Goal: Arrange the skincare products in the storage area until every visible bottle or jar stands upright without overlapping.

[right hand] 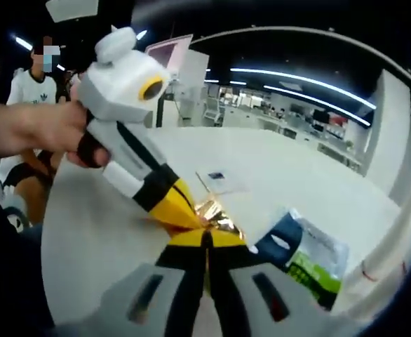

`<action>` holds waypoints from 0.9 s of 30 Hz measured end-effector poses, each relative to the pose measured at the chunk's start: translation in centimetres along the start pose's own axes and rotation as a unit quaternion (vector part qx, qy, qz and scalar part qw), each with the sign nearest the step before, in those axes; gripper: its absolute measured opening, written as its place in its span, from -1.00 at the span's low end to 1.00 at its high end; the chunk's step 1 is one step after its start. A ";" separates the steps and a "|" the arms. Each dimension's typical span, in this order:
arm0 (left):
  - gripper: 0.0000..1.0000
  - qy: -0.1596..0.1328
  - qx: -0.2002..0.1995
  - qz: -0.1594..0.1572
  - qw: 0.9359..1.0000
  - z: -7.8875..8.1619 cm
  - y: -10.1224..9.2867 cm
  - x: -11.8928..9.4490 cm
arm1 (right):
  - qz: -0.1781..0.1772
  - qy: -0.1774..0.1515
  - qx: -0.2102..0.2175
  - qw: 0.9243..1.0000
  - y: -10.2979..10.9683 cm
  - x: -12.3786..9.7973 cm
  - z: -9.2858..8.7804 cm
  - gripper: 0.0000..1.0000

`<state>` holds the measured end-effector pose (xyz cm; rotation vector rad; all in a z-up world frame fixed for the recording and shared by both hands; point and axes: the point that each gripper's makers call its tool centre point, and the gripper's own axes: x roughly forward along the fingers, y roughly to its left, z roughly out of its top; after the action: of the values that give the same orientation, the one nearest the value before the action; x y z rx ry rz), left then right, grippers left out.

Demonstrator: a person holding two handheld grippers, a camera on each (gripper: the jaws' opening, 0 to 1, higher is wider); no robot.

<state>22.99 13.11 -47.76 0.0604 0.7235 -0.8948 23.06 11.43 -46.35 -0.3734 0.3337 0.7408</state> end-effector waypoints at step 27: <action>-0.96 0.005 -0.003 0.001 1.000 -0.1 0.0 -0.2 | -0.004 0.018 -0.043 0.999 0.2 0.4 -0.7 -0.99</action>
<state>22.81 13.28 -47.69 0.0600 0.7356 -0.8916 23.06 11.48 -47.21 -0.4696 0.3341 0.7425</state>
